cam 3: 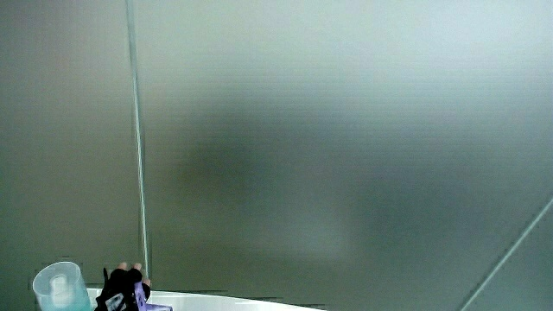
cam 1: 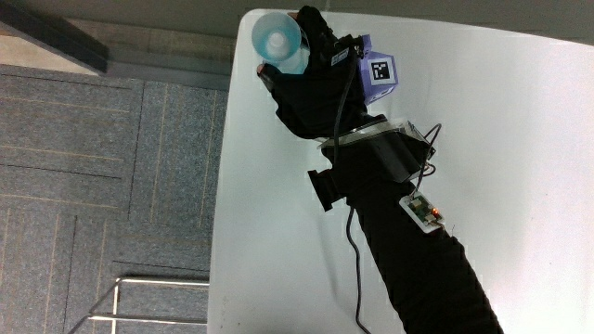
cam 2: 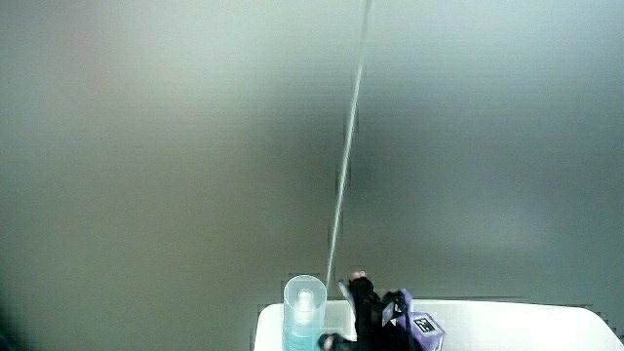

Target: Pick cleaning spray

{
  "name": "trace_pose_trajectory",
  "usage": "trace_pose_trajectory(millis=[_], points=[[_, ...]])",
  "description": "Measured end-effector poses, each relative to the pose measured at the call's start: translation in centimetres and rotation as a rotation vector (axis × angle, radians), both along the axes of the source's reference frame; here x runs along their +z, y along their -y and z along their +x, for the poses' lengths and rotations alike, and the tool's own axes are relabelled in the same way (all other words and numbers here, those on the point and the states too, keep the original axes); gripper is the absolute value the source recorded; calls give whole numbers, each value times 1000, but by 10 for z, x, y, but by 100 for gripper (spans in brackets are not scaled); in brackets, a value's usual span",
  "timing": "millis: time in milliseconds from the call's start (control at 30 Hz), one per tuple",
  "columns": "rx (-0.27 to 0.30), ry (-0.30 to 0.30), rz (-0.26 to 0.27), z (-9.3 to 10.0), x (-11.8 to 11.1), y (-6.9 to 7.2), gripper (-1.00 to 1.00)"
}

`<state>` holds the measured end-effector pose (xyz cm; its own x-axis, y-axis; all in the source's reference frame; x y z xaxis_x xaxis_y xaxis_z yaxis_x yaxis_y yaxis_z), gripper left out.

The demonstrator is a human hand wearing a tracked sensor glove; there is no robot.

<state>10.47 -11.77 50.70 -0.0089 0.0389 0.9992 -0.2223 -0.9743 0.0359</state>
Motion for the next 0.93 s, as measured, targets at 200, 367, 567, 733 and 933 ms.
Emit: trace_pose_trajectory(millis=[200,367,567,733,933], points=[[-5,21,22,2,-6,-1,100],[-15,40,50,4,-16,-4,100],[-12,70,79,6,-25,-8,100],[-34,104,108,1,-27,-11,100],[-59,101,124,-7,-29,-19,100]])
